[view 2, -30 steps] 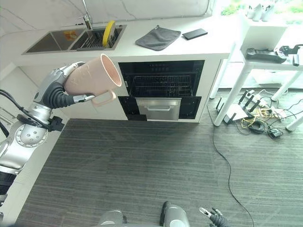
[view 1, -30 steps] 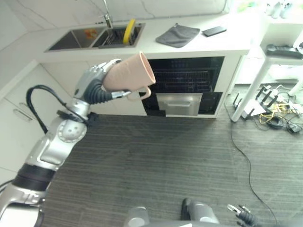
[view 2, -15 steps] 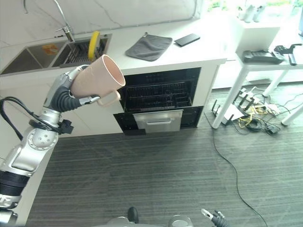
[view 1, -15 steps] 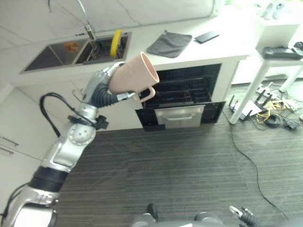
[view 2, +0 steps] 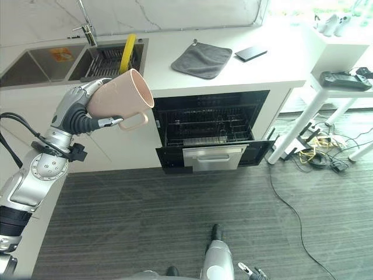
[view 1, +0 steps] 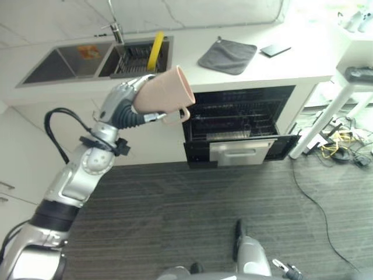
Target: Place the dishes in the dishwasher.
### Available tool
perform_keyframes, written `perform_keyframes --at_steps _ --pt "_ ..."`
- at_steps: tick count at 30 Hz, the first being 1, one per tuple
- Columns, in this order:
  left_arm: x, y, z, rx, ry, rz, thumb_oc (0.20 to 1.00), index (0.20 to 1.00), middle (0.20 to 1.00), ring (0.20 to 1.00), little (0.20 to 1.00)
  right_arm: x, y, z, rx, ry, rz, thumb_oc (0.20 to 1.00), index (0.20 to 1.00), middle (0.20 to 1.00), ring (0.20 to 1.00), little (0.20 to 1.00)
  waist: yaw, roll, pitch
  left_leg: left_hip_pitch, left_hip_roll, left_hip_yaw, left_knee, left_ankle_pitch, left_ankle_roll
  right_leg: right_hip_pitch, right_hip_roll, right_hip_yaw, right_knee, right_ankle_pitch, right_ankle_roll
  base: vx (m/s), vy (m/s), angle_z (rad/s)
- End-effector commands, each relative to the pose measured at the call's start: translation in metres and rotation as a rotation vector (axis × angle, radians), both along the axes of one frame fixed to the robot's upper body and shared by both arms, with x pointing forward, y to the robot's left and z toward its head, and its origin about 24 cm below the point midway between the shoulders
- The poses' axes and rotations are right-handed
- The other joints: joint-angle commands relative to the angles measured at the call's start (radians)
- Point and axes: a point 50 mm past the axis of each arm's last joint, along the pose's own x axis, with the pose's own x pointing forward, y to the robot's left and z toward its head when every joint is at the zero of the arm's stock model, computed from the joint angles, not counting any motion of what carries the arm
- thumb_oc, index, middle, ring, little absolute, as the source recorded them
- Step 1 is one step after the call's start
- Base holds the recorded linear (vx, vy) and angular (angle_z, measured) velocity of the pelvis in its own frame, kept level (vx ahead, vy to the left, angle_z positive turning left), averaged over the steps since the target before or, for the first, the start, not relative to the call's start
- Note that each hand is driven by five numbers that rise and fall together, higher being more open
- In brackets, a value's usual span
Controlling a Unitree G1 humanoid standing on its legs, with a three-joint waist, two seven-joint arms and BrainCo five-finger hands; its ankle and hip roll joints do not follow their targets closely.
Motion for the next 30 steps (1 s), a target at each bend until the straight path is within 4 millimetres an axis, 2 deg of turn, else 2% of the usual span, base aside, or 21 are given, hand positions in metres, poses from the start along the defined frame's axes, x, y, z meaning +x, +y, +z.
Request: perform_keyframes --at_steps 1,3,4,5,6,7,8,9,10,12,13,14,15,17,21,24,30 --pt "-0.008 0.004 0.037 -0.051 -0.14 -0.048 0.2 0.2 0.2 0.2 0.2 0.015 -0.011 0.006 -0.026 -0.032 0.014 1.0 1.0 1.0 1.0 1.0 -0.006 0.005 -0.039 -0.049 0.023 -0.005 0.147 -0.144 0.012 0.043 0.01 -0.062 0.104 -0.1 0.068 0.49 -0.475 0.54" --pt "-0.009 0.004 0.036 -0.058 -0.129 -0.029 0.2 0.2 0.2 0.2 0.2 0.018 -0.015 0.007 -0.031 -0.023 0.022 1.0 1.0 1.0 1.0 1.0 -0.006 0.001 -0.051 -0.039 0.03 -0.002 0.223 -0.166 -0.001 0.042 0.045 -0.076 0.129 -0.135 0.035 0.33 -0.31 0.28" --pt "-0.01 0.006 0.036 -0.071 -0.132 -0.012 0.2 0.2 0.2 0.2 0.2 0.019 -0.019 0.009 -0.041 -0.019 0.048 1.0 1.0 1.0 1.0 1.0 -0.002 0.005 -0.054 -0.066 0.045 0.005 0.353 -0.124 -0.027 0.066 0.079 -0.093 0.131 -0.17 0.0 0.32 -0.306 0.05" --pt "-0.011 0.006 0.036 -0.076 -0.134 -0.006 0.2 0.2 0.2 0.2 0.2 0.02 -0.023 0.01 -0.054 -0.018 0.075 1.0 1.0 1.0 1.0 1.0 -0.001 0.001 -0.058 -0.103 0.048 0.013 0.433 -0.079 -0.043 0.081 0.093 -0.101 0.121 -0.185 -0.023 0.26 -0.256 -0.06" --pt "-0.011 0.007 0.037 -0.079 -0.135 -0.004 0.2 0.2 0.2 0.2 0.2 0.021 -0.025 0.011 -0.065 -0.019 0.086 1.0 1.0 1.0 1.0 1.0 -0.002 0.004 -0.059 -0.129 0.055 0.015 0.479 -0.059 -0.052 0.09 0.104 -0.107 0.118 -0.196 -0.036 0.23 -0.275 -0.07" --pt "-0.011 0.009 0.044 -0.088 -0.138 -0.014 0.2 0.2 0.2 0.2 0.2 0.019 -0.035 0.014 -0.094 -0.026 0.089 1.0 1.0 1.0 1.0 1.0 -0.002 -0.003 -0.055 -0.218 0.106 0.053 0.609 0.015 -0.07 0.128 0.121 -0.132 0.099 -0.222 -0.075 0.16 -0.21 -0.16" --pt "-0.011 0.009 0.045 -0.088 -0.138 -0.016 0.2 0.2 0.2 0.2 0.2 0.019 -0.036 0.015 -0.097 -0.028 0.086 1.0 1.0 1.0 1.0 1.0 -0.003 -0.002 -0.055 -0.23 0.113 0.053 0.62 0.019 -0.071 0.129 0.124 -0.137 0.097 -0.224 -0.079 0.17 -0.189 0.0" --pt "-0.01 0.009 0.051 -0.09 -0.149 -0.038 0.2 0.2 0.2 0.2 0.2 0.018 -0.044 0.017 -0.103 -0.044 0.054 1.0 1.0 1.0 1.0 1.0 0.006 0.007 -0.042 -0.287 0.123 0.063 0.551 0.014 -0.057 0.159 0.142 -0.144 0.079 -0.235 -0.091 0.14 -0.04 0.12" --pt "-0.009 0.008 0.053 -0.089 -0.15 -0.044 0.2 0.2 0.2 0.2 0.2 0.017 -0.047 0.018 -0.097 -0.046 0.061 1.0 1.0 1.0 1.0 1.0 0.008 0.014 -0.038 -0.285 0.134 0.068 0.475 0.037 -0.061 0.175 0.152 -0.138 0.064 -0.24 -0.092 0.17 0.008 0.21" --pt "-0.009 0.008 0.054 -0.096 -0.151 -0.046 0.2 0.2 0.2 0.2 0.2 0.022 -0.051 0.021 -0.108 -0.045 0.114 1.0 1.0 1.0 1.0 1.0 0.011 0.029 -0.031 -0.265 0.182 0.069 0.287 0.1 -0.084 0.212 0.168 -0.12 0.026 -0.246 -0.086 0.19 0.104 -0.05" --pt "-0.01 0.007 0.053 -0.101 -0.156 -0.046 0.2 0.2 0.2 0.2 0.2 0.022 -0.051 0.021 -0.109 -0.045 0.129 1.0 1.0 1.0 1.0 1.0 0.017 0.035 -0.026 -0.261 0.203 0.044 0.206 0.147 -0.102 0.228 0.172 -0.101 0.006 -0.245 -0.08 0.2 0.142 -0.17" --pt "-0.011 0.006 0.051 -0.103 -0.16 -0.047 0.2 0.2 0.2 0.2 0.2 0.021 -0.051 0.021 -0.103 -0.047 0.124 1.0 1.0 1.0 1.0 1.0 0.021 0.039 -0.022 -0.261 0.228 0.028 0.152 0.19 -0.116 0.242 0.17 -0.091 -0.009 -0.244 -0.075 0.16 0.133 -0.25" --pt "-0.011 0.005 0.049 -0.102 -0.164 -0.046 0.2 0.2 0.2 0.2 0.2 0.02 -0.05 0.02 -0.095 -0.05 0.116 1.0 1.0 1.0 1.0 1.0 0.019 0.039 -0.021 -0.257 0.244 0.033 0.128 0.2 -0.12 0.25 0.163 -0.093 -0.018 -0.242 -0.071 0.13 0.148 -0.38" --pt "-0.011 0.004 0.047 -0.089 -0.172 -0.052 0.2 0.2 0.2 0.2 0.2 0.018 -0.046 0.019 -0.081 -0.056 0.096 1.0 1.0 1.0 1.0 1.0 0.012 0.04 -0.026 -0.213 0.255 0.07 0.048 0.175 -0.128 0.255 0.138 -0.119 -0.04 -0.229 -0.054 0.1 0.14 -0.59" --pt "-0.01 0.004 0.043 -0.078 -0.171 -0.014 0.2 0.2 0.2 0.2 0.2 0.01 -0.037 0.014 -0.056 -0.042 0.1 1.0 1.0 1.0 1.0 1.0 0.007 0.047 -0.034 -0.172 0.238 0.065 -0.003 0.162 -0.144 0.261 0.101 -0.123 -0.074 -0.196 -0.025 0.11 0.134 -0.51" --pt "-0.009 0.003 0.04 -0.075 -0.171 -0.004 0.2 0.2 0.2 0.2 0.2 0.007 -0.03 0.01 -0.058 -0.024 0.123 1.0 1.0 1.0 1.0 1.0 0.006 0.049 -0.038 -0.153 0.232 0.067 -0.03 0.162 -0.144 0.266 0.095 -0.12 -0.081 -0.188 -0.014 0.09 0.069 -0.12" --pt "-0.01 -0.006 0.039 -0.066 -0.181 -0.011 0.2 0.2 0.2 0.2 0.2 0.003 -0.031 0.009 -0.073 0.0 0.092 1.0 1.0 1.0 1.0 1.0 0.01 0.048 -0.039 -0.146 0.226 0.067 -0.04 0.158 -0.138 0.271 0.093 -0.128 -0.08 -0.191 -0.011 0.03 0.018 0.21"
